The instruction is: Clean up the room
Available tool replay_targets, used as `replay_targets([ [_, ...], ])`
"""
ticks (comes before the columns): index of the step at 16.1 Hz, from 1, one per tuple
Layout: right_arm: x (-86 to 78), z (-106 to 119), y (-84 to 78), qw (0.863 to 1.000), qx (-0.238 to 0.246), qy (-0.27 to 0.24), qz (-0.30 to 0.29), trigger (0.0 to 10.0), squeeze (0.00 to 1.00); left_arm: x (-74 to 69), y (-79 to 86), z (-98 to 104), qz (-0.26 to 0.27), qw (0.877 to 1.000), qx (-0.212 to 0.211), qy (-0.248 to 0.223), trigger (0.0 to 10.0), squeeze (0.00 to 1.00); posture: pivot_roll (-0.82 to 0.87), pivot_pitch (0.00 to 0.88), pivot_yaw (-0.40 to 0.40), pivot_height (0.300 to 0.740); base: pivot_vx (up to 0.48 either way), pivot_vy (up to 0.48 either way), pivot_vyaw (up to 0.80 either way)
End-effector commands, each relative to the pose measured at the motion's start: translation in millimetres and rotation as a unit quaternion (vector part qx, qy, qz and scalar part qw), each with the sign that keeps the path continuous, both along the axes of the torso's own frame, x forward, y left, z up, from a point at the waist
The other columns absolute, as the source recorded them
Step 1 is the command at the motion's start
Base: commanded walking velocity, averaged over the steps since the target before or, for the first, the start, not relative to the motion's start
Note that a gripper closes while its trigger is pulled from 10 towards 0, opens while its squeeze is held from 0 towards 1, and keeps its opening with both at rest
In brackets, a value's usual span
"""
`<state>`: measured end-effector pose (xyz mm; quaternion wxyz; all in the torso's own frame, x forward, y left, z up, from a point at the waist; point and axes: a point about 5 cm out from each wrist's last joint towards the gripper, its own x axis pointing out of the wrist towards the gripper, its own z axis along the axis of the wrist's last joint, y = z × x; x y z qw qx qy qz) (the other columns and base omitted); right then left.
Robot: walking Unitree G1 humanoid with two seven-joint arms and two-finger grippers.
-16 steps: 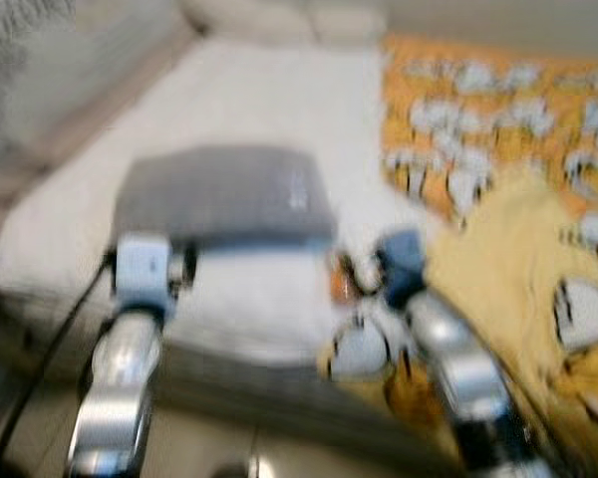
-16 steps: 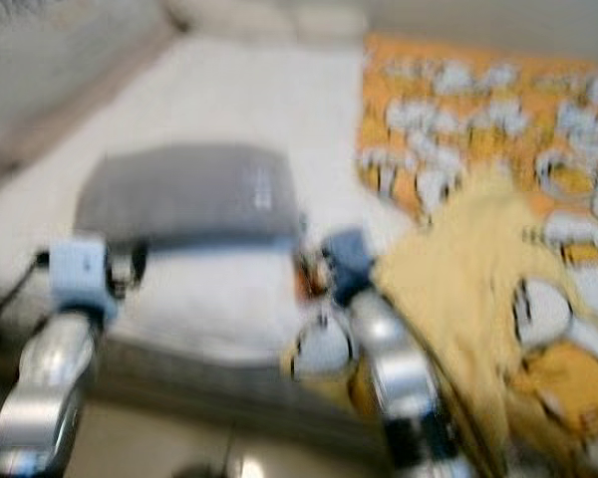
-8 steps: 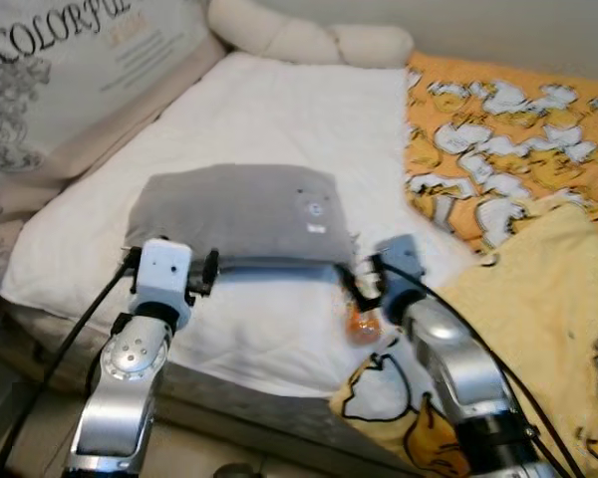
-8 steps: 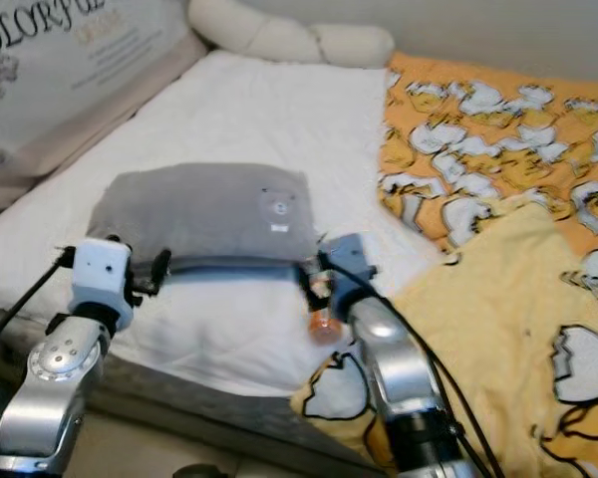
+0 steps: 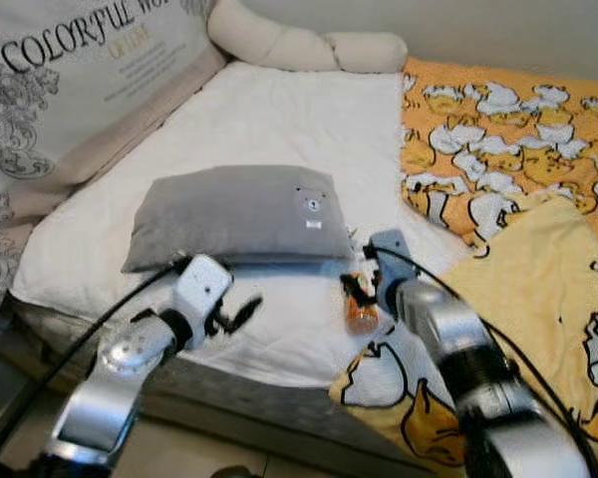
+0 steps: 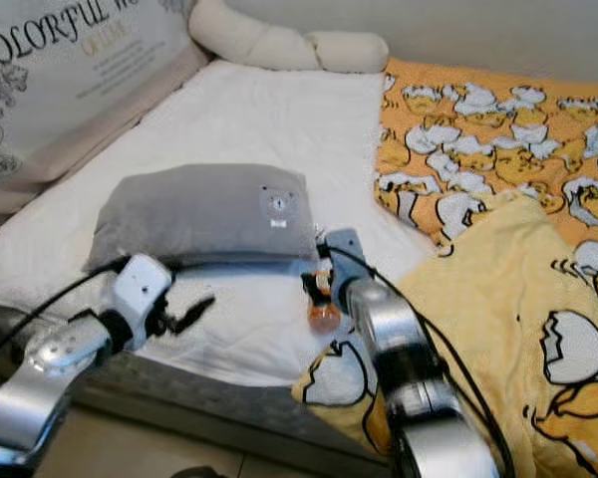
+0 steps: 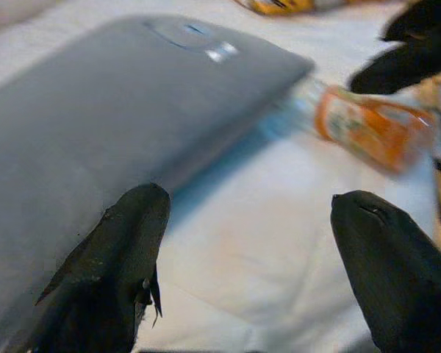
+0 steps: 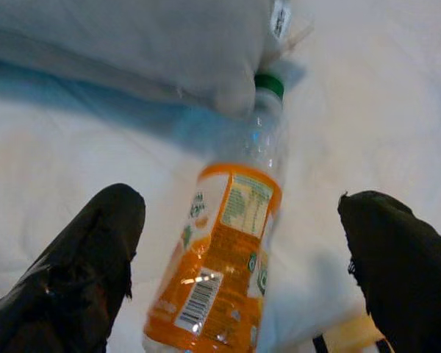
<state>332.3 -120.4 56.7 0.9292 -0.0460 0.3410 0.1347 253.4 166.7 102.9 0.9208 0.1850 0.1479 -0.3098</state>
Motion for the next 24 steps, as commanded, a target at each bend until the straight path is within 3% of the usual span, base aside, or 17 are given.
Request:
replay_targets([
  [1,-0.2,-9.2,-0.1,0.999,-0.011,0.036,-0.013,10.0,0.00,0.9,-0.7,2.3,-0.017,1.000,0.000,0.013,10.0,0.00,0.05,0.000,0.038,0.740,0.000,0.000,0.00],
  [5,2.1,-17.8,6.8,0.997,0.013,0.064,-0.034,10.0,0.00,-3.3,0.3,4.4,-0.035,0.999,0.001,0.028,10.0,0.00,0.08,0.000,0.047,0.740,0.000,0.000,0.00],
  [7,-2.5,-27.2,4.5,0.996,-0.025,0.077,-0.037,10.0,0.00,-4.1,2.1,4.6,-0.039,0.999,0.005,0.035,10.0,0.00,0.10,0.000,0.034,0.740,0.000,0.000,0.00],
  [9,-6.8,-33.2,3.3,0.994,-0.015,0.090,-0.061,9.9,0.00,-5.1,2.4,4.1,-0.038,0.999,0.005,0.038,10.0,0.00,0.10,0.000,0.032,0.740,0.000,0.000,0.00],
  [10,-8.5,-35.6,3.7,0.993,-0.003,0.095,-0.070,3.5,0.00,-5.9,2.1,3.7,-0.039,0.998,0.005,0.039,10.0,0.00,0.10,0.000,0.031,0.740,0.000,0.000,0.00],
  [11,-9.5,-37.2,3.7,0.992,0.004,0.097,-0.076,2.9,0.00,-6.5,1.6,3.3,-0.039,0.998,0.006,0.041,10.0,0.00,0.10,0.000,0.030,0.740,0.000,0.000,0.00],
  [12,-7.9,-36.2,4.3,0.994,0.010,0.082,-0.076,0.1,0.00,-6.8,1.3,3.1,-0.039,0.998,0.006,0.041,10.0,0.00,0.10,0.000,0.030,0.740,0.000,0.000,0.00],
  [20,-21.2,-50.9,-1.0,0.985,0.035,0.123,-0.115,0.0,0.00,-7.6,-2.1,-1.2,-0.050,0.997,-0.002,0.057,10.0,0.00,0.08,0.000,0.044,0.740,0.000,0.000,0.00],
  [24,-14.2,-44.5,-5.0,0.982,0.084,0.093,-0.140,0.0,0.00,-7.3,-5.9,-4.6,-0.051,0.997,-0.007,0.059,10.0,0.00,0.06,0.000,0.047,0.740,0.000,0.000,0.00],
])
